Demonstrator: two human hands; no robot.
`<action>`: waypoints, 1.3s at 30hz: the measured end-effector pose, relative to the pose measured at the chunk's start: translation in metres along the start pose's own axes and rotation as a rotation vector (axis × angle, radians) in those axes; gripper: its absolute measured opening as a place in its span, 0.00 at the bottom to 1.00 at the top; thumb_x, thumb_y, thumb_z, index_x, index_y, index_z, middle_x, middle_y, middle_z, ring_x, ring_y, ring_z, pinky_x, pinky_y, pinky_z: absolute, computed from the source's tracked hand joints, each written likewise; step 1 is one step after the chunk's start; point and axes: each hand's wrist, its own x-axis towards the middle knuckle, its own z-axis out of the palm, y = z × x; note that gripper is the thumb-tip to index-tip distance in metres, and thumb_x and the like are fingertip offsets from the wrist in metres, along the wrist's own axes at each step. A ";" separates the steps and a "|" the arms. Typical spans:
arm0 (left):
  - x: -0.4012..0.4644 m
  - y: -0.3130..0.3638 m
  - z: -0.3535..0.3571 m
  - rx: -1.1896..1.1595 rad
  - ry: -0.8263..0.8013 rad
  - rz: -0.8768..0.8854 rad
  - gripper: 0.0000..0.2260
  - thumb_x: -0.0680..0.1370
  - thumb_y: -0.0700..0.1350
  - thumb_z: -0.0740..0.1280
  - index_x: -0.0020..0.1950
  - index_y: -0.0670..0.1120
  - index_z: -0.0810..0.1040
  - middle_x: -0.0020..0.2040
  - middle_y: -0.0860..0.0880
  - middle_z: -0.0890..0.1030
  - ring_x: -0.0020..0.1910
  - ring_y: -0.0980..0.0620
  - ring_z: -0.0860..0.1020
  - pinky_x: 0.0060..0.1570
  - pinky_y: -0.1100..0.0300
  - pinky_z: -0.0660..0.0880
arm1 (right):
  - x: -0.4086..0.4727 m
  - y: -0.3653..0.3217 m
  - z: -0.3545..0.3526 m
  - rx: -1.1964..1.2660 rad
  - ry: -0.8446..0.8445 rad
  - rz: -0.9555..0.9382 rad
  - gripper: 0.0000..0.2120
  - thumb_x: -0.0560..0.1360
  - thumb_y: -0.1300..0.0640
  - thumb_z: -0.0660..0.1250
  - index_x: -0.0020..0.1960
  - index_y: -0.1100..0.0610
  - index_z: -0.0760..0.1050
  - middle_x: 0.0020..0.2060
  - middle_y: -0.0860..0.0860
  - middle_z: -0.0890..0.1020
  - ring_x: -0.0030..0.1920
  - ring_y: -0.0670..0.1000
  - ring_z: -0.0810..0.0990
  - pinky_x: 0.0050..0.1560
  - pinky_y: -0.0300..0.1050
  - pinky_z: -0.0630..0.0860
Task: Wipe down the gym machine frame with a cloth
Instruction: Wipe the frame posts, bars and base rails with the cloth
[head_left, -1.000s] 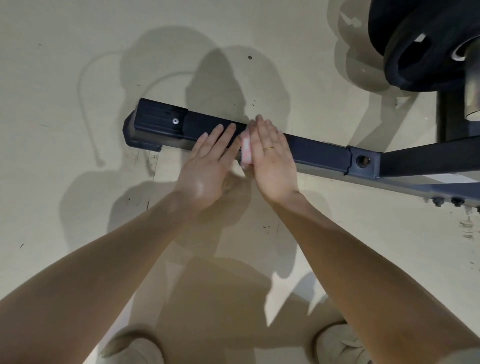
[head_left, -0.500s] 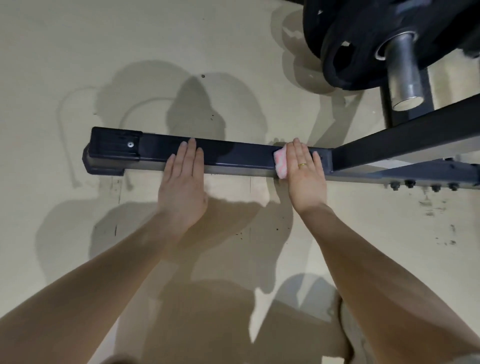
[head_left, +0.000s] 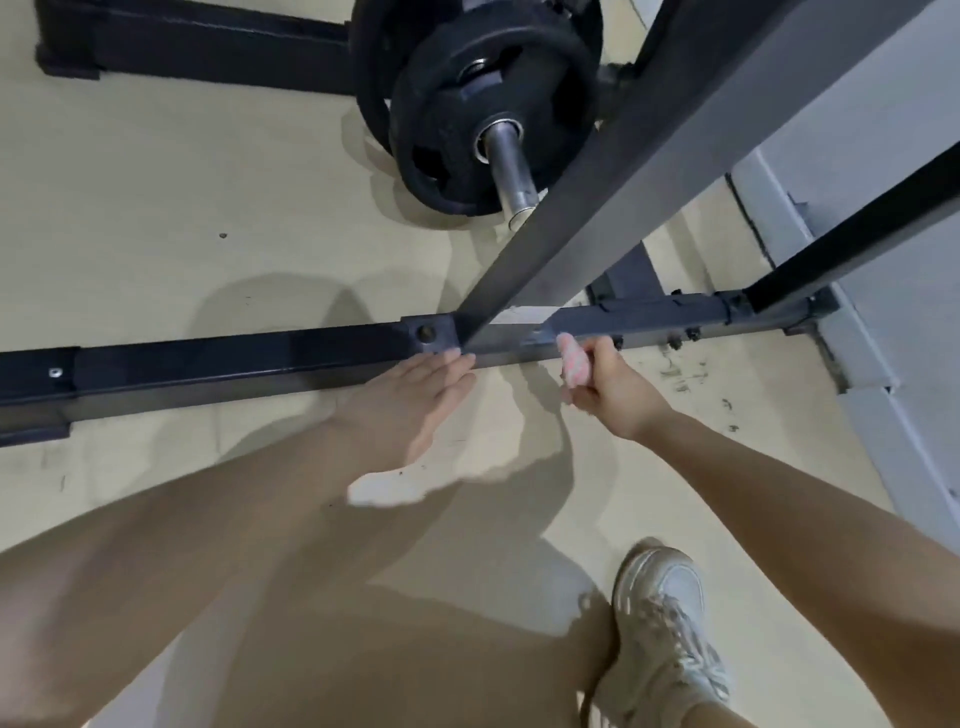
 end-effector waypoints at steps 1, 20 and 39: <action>0.013 0.009 -0.002 0.014 -0.048 -0.015 0.30 0.75 0.37 0.58 0.76 0.39 0.53 0.77 0.42 0.51 0.76 0.44 0.53 0.73 0.54 0.48 | 0.006 0.010 -0.009 0.004 0.008 -0.007 0.09 0.77 0.57 0.62 0.49 0.54 0.61 0.46 0.49 0.75 0.47 0.53 0.77 0.52 0.53 0.74; 0.149 0.073 0.034 -0.089 -0.271 -0.510 0.29 0.79 0.34 0.53 0.78 0.44 0.44 0.78 0.50 0.42 0.76 0.51 0.49 0.71 0.62 0.52 | 0.094 0.076 0.011 -0.415 0.077 -0.336 0.30 0.81 0.48 0.54 0.78 0.57 0.49 0.77 0.55 0.51 0.77 0.56 0.44 0.75 0.58 0.42; 0.183 0.079 0.049 0.002 -0.318 -0.620 0.29 0.78 0.37 0.52 0.78 0.46 0.47 0.78 0.51 0.47 0.76 0.50 0.53 0.69 0.58 0.62 | 0.120 0.119 0.008 -0.425 0.174 -0.569 0.27 0.70 0.59 0.56 0.67 0.64 0.72 0.67 0.57 0.75 0.67 0.56 0.74 0.68 0.52 0.67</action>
